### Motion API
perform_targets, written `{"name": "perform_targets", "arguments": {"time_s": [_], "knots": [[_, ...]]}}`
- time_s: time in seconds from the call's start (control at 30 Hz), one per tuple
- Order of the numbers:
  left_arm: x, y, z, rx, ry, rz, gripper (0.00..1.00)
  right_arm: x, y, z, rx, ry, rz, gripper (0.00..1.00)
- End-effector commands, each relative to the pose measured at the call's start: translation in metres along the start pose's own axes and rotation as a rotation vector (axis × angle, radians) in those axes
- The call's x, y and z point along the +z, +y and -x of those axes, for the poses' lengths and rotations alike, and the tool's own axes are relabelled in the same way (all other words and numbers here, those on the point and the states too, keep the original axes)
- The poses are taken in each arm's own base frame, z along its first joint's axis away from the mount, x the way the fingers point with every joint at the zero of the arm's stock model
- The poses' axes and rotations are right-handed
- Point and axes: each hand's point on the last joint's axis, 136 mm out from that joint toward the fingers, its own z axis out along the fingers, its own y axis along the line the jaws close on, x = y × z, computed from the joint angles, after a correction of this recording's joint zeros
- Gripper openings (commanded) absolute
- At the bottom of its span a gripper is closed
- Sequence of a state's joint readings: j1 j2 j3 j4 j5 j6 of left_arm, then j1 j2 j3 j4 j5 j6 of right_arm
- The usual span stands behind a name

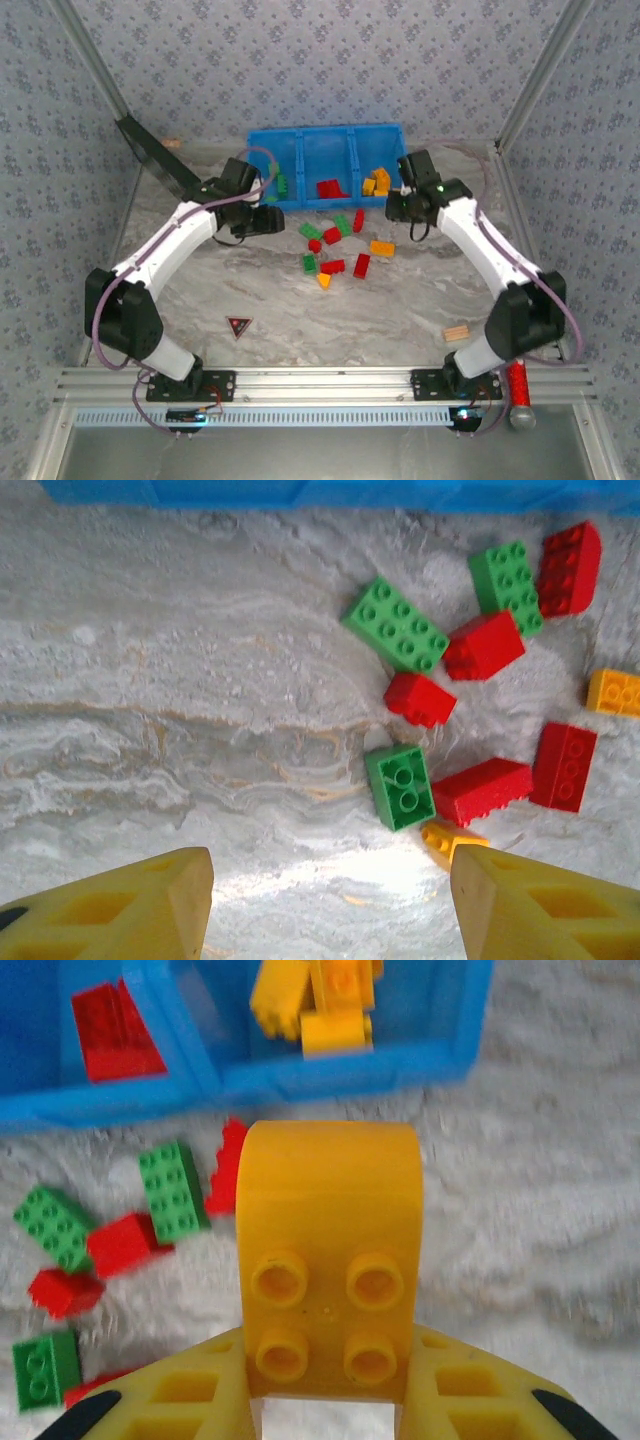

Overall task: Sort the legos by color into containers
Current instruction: Place the lego in the container.

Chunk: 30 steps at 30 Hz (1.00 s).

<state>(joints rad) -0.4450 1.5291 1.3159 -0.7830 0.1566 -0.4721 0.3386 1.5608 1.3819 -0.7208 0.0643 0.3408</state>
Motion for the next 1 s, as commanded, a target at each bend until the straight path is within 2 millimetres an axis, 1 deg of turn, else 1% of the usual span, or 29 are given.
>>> {"name": "perform_targets", "arguments": {"time_s": [0.0, 0.13, 0.23, 0.33, 0.4, 0.53, 0.57, 0.6, 0.63, 0.73, 0.83, 0.97], "knots": [[-0.006, -0.009, -0.005, 0.002, -0.018, -0.009, 0.64, 0.025, 0.009, 0.034, -0.088, -0.017, 0.035, 0.32], [0.010, -0.020, -0.017, 0.045, 0.013, -0.015, 0.64, 0.060, 0.013, 0.074, -0.099, -0.028, 0.043, 0.32], [0.025, -0.028, -0.026, 0.100, 0.048, -0.028, 0.64, 0.089, 0.015, 0.093, -0.103, -0.013, 0.040, 0.32], [0.041, -0.035, -0.033, 0.158, 0.081, -0.023, 0.65, 0.116, 0.014, 0.101, -0.107, 0.014, 0.037, 0.32], [0.050, -0.041, -0.033, 0.195, 0.091, -0.023, 0.65, 0.131, 0.013, 0.105, -0.110, 0.023, 0.035, 0.32], [0.068, -0.053, -0.034, 0.284, 0.112, -0.019, 0.65, 0.155, 0.011, 0.104, -0.109, 0.044, 0.036, 0.33], [0.072, -0.055, -0.035, 0.305, 0.120, -0.020, 0.65, 0.158, 0.010, 0.105, -0.106, 0.046, 0.036, 0.33], [0.077, -0.063, -0.029, 0.333, 0.097, -0.038, 0.65, 0.163, 0.010, 0.103, -0.104, 0.056, 0.035, 0.33], [0.082, -0.067, -0.028, 0.357, 0.099, -0.044, 0.65, 0.167, 0.009, 0.102, -0.101, 0.062, 0.035, 0.34], [0.095, -0.075, -0.027, 0.403, 0.116, -0.048, 0.66, 0.173, 0.010, 0.099, -0.108, 0.072, 0.042, 0.36], [0.107, -0.078, -0.024, 0.423, 0.135, -0.039, 0.66, 0.172, 0.010, 0.096, -0.117, 0.077, 0.042, 0.38], [0.118, -0.079, -0.019, 0.448, 0.149, -0.027, 0.66, 0.163, 0.010, 0.094, -0.123, 0.073, 0.045, 0.42]]}}
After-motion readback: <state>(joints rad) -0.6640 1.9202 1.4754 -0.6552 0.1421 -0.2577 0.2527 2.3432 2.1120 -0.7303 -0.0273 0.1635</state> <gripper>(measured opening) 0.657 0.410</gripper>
